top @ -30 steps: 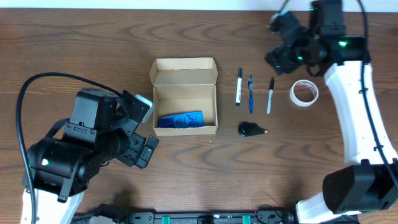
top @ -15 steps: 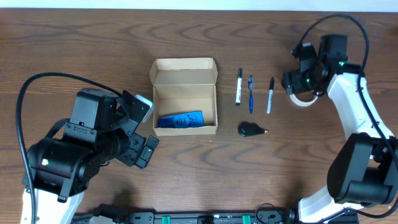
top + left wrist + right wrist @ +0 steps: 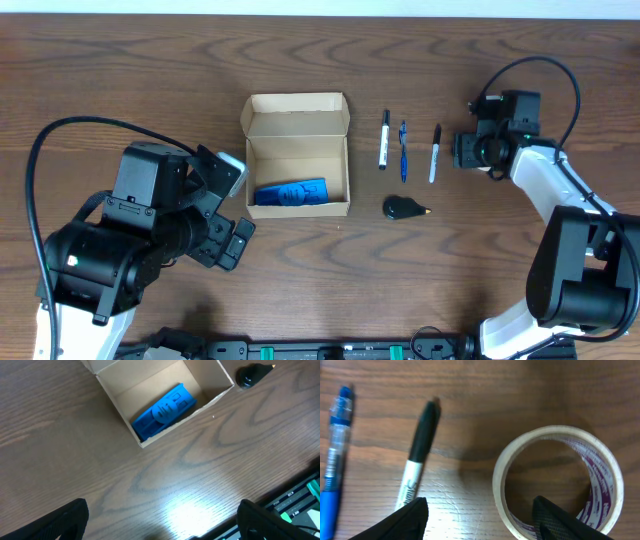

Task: Pack container
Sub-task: 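Lift the right gripper out of the box and move it toward the tape roll, then lower the right gripper onto the clear tape roll rim and grasp it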

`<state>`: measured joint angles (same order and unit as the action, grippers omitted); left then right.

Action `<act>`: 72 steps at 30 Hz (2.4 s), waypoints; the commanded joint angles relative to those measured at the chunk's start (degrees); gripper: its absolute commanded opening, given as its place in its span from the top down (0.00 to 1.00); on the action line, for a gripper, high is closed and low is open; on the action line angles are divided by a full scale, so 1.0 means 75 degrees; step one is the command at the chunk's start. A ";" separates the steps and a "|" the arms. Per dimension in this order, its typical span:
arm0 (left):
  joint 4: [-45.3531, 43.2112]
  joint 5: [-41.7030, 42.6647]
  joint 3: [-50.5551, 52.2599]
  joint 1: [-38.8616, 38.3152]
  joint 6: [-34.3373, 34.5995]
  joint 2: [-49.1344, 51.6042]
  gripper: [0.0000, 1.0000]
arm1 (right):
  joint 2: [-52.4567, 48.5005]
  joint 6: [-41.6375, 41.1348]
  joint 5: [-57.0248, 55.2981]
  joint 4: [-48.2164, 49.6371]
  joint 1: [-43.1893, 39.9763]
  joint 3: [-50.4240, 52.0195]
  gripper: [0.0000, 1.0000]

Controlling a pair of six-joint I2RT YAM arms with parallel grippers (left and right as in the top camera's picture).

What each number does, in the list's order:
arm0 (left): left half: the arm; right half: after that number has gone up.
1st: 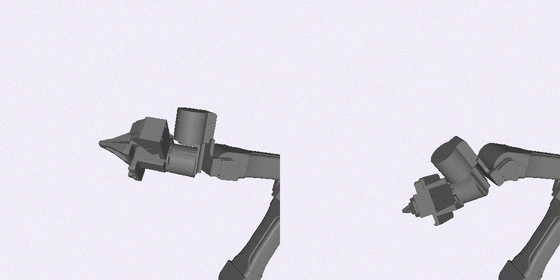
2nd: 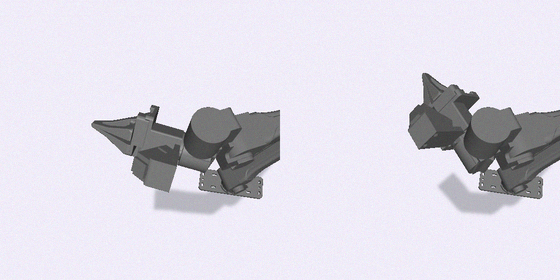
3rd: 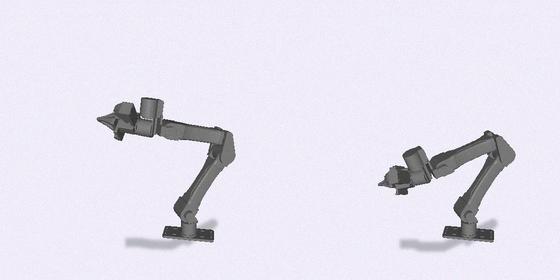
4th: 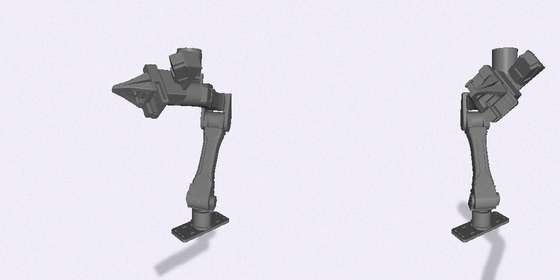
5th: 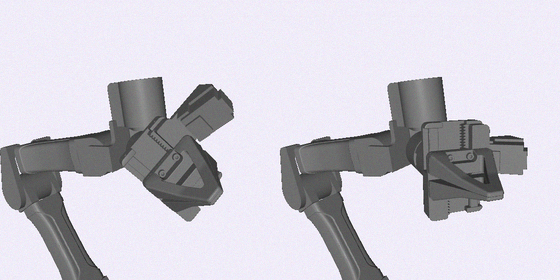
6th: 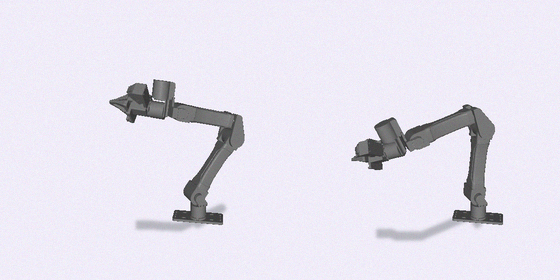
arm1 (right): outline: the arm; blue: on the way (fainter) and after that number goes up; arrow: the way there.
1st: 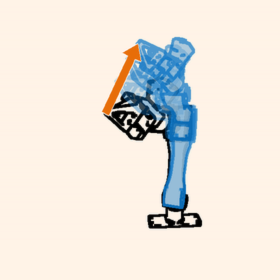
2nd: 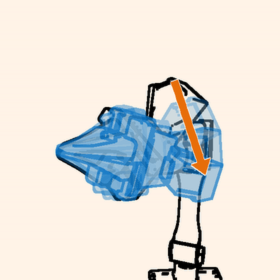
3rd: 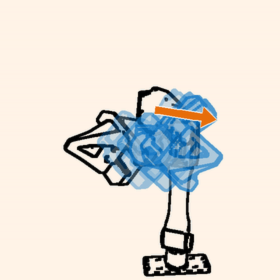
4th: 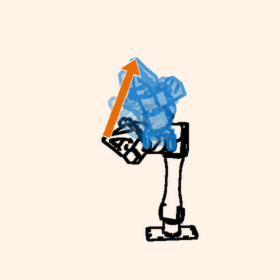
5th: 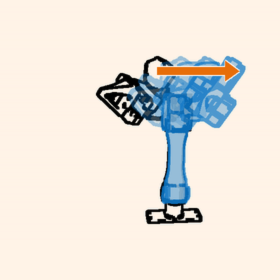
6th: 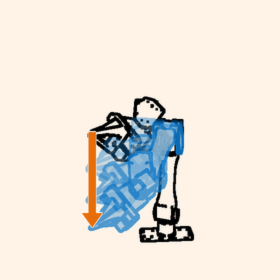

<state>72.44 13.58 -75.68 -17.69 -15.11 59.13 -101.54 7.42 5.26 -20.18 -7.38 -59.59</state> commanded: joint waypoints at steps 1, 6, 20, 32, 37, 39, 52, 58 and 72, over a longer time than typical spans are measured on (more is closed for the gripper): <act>0.0029 0.0055 -0.0131 0.0000 -0.0099 0.0006 0.05 | 0.0017 -0.0353 -0.0379 0.0265 -0.0079 0.0297 0.33; 0.0029 0.0055 -0.0131 0.0000 -0.0102 0.0006 0.05 | 0.0017 -0.0361 -0.0530 0.0589 -0.0079 0.0507 0.36; 0.0032 0.0055 -0.0131 0.0000 -0.0099 0.0006 0.05 | -0.0466 -0.0358 -0.0530 0.1451 -0.0079 0.0711 0.42; 0.0029 0.0055 -0.0131 0.0000 -0.0099 0.0006 0.05 | -0.0484 -0.0356 -0.0530 0.1714 -0.0079 0.0711 0.62; 0.0029 0.0055 -0.0131 0.0000 -0.0099 0.0006 0.05 | -0.0656 -0.0356 -0.0527 0.1824 -0.0085 0.0711 0.62; 0.0029 0.0055 -0.0131 0.0000 -0.0099 0.0006 0.05 | -0.0708 -0.0358 -0.0527 0.1821 -0.0108 0.0711 0.63; 0.0029 0.0055 -0.0131 0.0000 -0.0102 0.0006 0.05 | -0.0711 -0.0358 -0.0527 0.1923 -0.0195 0.0711 0.83; 0.0029 0.0055 -0.0131 0.0000 -0.0099 0.0006 0.05 | -0.0705 -0.0370 -0.0490 0.1920 -0.0192 0.0702 0.91; 0.0032 0.0055 -0.0131 0.0000 -0.0102 0.0006 0.05 | 0.0061 -0.0551 0.0201 0.0146 0.0245 -0.1011 0.99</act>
<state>72.44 13.58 -75.68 -17.69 -15.11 59.13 -105.27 3.86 5.08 -17.58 -7.66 -61.95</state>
